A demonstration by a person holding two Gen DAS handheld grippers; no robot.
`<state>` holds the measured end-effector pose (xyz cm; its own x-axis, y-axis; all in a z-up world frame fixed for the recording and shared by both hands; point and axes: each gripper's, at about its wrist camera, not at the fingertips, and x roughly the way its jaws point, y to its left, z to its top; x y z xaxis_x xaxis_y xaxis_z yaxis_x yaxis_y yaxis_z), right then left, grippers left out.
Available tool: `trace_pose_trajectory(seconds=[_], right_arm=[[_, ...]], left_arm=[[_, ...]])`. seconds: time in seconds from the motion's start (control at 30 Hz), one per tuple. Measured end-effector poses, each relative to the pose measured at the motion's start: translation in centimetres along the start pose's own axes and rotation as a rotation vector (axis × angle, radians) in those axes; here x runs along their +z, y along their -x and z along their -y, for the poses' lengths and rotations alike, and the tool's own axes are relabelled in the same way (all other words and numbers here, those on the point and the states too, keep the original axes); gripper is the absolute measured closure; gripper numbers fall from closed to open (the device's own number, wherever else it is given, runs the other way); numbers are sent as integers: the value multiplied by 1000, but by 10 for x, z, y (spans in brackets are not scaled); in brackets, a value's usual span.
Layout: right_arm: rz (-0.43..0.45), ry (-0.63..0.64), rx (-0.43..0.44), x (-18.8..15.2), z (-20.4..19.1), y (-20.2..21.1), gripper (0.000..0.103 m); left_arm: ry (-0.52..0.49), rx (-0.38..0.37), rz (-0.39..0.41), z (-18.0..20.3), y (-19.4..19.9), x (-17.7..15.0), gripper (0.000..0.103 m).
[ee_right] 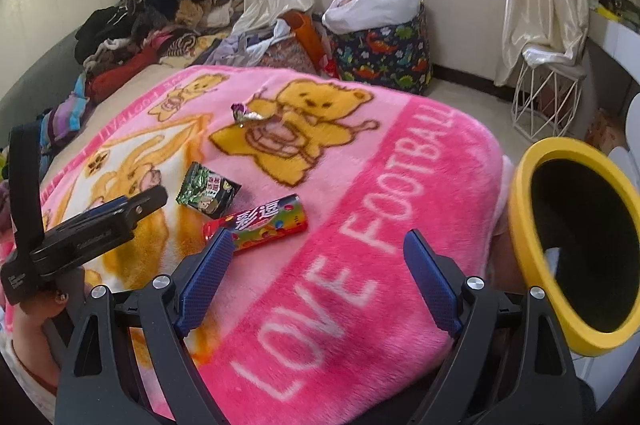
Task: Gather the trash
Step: 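Move both tools back over the green pack and candy tube, then grasp the green snack pack with the left tool while the right tool grasps the candy tube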
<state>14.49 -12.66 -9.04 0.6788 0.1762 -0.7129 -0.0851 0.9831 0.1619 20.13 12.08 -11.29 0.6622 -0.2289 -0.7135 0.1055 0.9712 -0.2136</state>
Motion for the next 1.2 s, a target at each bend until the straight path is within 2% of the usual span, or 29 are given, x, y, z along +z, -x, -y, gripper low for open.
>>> trace_pose_trajectory(seconds=[0.07,0.23,0.4,0.47,0.57,0.7,0.8,0.87,0.93,1.13,1.2], right_arm=[[-22,-25,9,0,0,-11,19],[-66,-73,14,3,1,-34,22],[-107,-141,31,9,2,-59,26],[-128,-160,38,10,3,-68,29],[-169,-233,85,9,7,-83,31],[-188,-271,144,9,5,-94,33],[-206,-294,175,9,6,-100,43],[-206,-308,191,11,10,-101,52],[-200,-335,223,12,18,-98,56],[-158,-345,254,12,30,-81,61],[-140,-321,250,13,30,-73,62]], left_arm=[[26,-45,-22,-5,-9,3,38],[42,-79,-80,-11,-30,10,46],[48,-125,-109,-13,-46,16,46],[36,-123,-117,-12,-51,18,47],[1,-112,-125,-8,-55,18,47],[-35,-103,-130,-4,-60,18,47],[-33,-107,-129,-6,-62,17,47],[-39,-106,-130,-5,-63,17,47],[-41,-105,-132,-5,-65,18,47],[-42,-104,-133,-1,-64,16,47],[-37,-104,-134,0,-64,15,52]])
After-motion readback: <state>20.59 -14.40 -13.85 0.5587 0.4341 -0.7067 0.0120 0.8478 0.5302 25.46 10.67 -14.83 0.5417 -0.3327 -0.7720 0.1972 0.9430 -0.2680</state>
